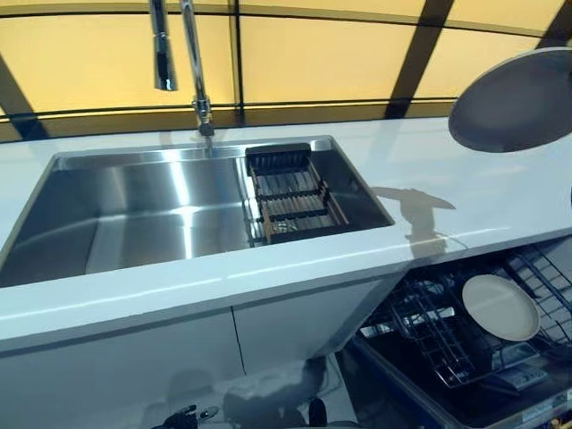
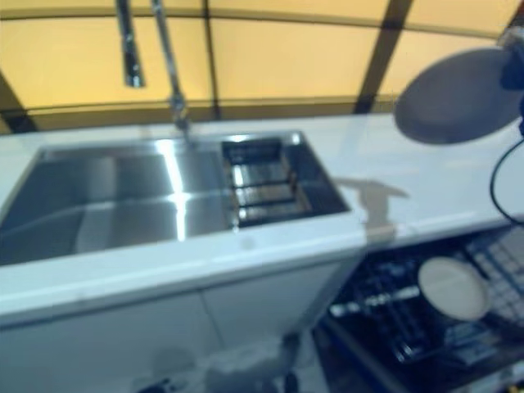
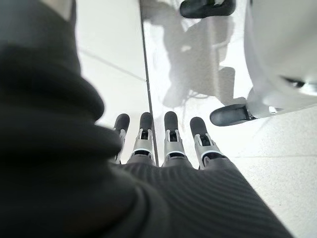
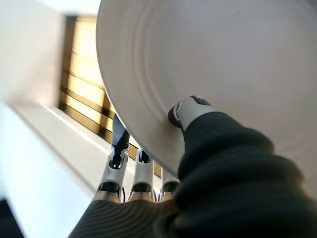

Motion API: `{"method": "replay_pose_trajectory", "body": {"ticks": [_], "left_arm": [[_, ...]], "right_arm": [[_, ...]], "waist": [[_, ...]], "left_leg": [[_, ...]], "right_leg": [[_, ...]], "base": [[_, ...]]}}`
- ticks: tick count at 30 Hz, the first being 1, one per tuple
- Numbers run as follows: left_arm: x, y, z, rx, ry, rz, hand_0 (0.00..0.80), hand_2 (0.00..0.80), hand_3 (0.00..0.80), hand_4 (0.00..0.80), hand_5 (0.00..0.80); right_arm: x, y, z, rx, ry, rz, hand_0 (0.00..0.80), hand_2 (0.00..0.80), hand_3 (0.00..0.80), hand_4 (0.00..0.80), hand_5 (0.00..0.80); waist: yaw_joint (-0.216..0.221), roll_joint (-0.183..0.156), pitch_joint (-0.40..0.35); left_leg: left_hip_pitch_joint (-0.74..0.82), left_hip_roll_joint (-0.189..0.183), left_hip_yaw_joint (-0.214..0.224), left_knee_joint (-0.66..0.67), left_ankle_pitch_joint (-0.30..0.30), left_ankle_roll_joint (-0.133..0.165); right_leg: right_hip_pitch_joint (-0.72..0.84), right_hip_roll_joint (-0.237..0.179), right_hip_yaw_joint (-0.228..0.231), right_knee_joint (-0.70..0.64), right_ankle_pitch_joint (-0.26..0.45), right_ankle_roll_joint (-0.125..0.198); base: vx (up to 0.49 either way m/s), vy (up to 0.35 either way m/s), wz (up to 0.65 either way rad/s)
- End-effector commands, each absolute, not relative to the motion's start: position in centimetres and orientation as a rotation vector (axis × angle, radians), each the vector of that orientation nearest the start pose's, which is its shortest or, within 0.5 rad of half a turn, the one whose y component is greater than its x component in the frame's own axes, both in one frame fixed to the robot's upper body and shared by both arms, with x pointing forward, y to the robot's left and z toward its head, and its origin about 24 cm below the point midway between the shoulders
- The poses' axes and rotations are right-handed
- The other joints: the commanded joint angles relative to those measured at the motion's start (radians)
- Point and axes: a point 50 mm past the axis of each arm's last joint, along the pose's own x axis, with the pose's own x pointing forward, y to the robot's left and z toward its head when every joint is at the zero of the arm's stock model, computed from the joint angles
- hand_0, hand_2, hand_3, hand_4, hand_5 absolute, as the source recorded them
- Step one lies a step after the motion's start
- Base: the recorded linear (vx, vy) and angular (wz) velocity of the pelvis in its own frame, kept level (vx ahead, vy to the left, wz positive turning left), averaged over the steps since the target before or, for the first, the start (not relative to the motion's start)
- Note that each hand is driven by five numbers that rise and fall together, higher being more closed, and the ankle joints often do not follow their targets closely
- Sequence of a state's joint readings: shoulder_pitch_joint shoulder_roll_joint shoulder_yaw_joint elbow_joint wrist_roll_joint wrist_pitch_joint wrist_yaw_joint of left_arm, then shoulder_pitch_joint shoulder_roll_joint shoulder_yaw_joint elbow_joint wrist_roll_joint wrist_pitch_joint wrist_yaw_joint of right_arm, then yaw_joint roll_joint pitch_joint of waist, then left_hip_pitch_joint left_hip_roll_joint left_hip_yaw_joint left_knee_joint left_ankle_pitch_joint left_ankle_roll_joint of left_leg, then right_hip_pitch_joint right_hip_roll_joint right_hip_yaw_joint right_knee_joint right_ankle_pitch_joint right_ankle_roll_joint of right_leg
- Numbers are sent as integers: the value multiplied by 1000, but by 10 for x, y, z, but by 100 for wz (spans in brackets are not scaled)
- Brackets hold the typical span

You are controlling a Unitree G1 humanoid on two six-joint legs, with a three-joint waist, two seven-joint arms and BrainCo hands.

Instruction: Take plates into dishwasher

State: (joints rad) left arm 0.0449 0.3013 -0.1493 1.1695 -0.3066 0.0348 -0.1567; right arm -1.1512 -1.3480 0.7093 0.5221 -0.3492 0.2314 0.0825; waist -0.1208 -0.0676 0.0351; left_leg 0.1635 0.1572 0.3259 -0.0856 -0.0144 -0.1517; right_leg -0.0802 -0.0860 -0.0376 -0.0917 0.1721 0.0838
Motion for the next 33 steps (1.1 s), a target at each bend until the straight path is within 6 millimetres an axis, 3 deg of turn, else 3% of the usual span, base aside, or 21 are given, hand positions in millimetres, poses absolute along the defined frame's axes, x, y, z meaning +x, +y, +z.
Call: {"method": "replay_pose_trajectory", "body": {"ticks": [1, 11, 17, 24, 33], "left_arm": [[93, 260, -153, 71, 1238, 62, 0, 0, 0, 0, 0], [106, 258, -151, 53, 1209, 60, 0, 0, 0, 0, 0], [109, 257, -150, 29, 1203, 79, 0, 0, 0, 0, 0], [112, 261, -148, 27, 1198, 96, 0, 0, 0, 0, 0], [113, 259, -149, 25, 1199, 91, 0, 0, 0, 0, 0]], "right_arm": [[304, -373, 356, -1523, 134, -618, 800, 800, 800, 800, 800], [291, -403, 330, -1414, 318, -596, 800, 800, 800, 800, 800], [282, -418, 296, -1289, 471, -514, 800, 800, 800, 800, 800], [285, -415, 258, -1134, 609, -331, 800, 800, 800, 800, 800], [285, -414, 219, -1035, 740, -259, 800, 800, 800, 800, 800]], "waist": [[-21, -43, 32], [-91, -29, 57], [-127, -18, 71], [-147, -19, 78], [-148, -15, 83]], "left_leg": [[17, 20, -13, -2, -2, 34], [43, 24, 51, -2, -19, 31], [47, 19, 66, -2, -25, 31], [61, 12, 79, -2, -36, 34], [61, 12, 73, -2, -36, 34]], "right_leg": [[89, -44, 6, 4, -77, 96], [39, -45, 57, 4, -56, 92], [11, -50, 76, 4, -39, 93], [-10, -53, 89, 4, -24, 91], [-15, -54, 87, 4, -17, 89]], "base": [[22, 21, -17], [2, 16, -18], [-15, 32, -13], [-2, 11, -7], [0, 0, 0]]}}
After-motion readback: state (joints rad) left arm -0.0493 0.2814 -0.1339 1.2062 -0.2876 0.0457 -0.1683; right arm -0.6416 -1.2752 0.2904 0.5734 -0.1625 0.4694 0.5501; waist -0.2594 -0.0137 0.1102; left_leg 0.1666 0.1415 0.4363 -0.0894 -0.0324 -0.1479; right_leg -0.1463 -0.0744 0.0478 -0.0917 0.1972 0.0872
